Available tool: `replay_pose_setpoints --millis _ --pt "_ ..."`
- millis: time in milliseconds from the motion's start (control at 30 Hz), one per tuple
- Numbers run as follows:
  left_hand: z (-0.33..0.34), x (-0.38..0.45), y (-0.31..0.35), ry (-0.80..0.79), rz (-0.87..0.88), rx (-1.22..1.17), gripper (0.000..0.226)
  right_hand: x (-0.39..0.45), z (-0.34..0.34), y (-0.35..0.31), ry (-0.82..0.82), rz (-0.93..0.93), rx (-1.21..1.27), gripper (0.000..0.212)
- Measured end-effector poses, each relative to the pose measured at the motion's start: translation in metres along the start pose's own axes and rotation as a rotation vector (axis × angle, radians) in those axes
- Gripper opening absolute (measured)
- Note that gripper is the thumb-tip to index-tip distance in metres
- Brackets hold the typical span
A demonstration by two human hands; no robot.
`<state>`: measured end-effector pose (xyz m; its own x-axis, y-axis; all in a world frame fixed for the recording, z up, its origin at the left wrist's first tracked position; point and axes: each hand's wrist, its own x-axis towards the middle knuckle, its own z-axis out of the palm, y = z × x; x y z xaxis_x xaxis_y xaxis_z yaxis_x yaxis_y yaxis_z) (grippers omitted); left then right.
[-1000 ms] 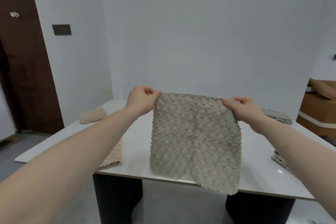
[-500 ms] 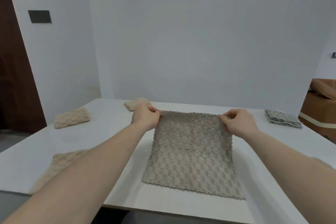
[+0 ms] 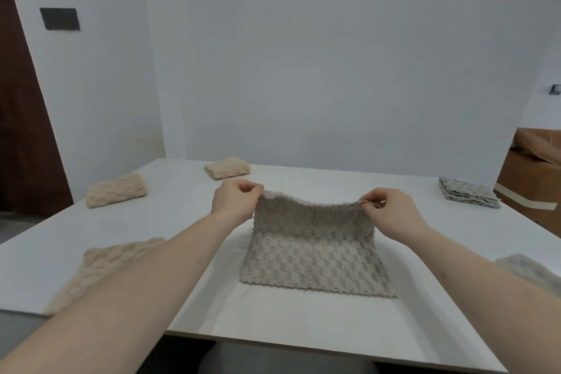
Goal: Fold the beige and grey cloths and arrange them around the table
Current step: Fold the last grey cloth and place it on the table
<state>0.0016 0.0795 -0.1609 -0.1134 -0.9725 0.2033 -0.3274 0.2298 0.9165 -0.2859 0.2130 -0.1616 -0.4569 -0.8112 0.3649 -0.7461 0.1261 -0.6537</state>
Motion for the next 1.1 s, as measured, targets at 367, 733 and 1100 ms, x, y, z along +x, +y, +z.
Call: replay_pose_setpoints --millis 367,733,1100 --pt "-0.024 -0.051 -0.015 -0.073 -0.013 0.150 0.007 -0.067 -0.014 0.014 -0.104 -0.057 -0.101 0.015" --pt "-0.025 -0.091 -0.038 -0.141 0.006 0.437 0.008 -0.109 -0.009 0.040 -0.171 -0.089 -0.169 0.019" --pt "-0.008 -0.115 -0.068 -0.005 0.112 0.338 0.011 -0.130 0.014 0.056 0.053 -0.168 -0.008 0.025"
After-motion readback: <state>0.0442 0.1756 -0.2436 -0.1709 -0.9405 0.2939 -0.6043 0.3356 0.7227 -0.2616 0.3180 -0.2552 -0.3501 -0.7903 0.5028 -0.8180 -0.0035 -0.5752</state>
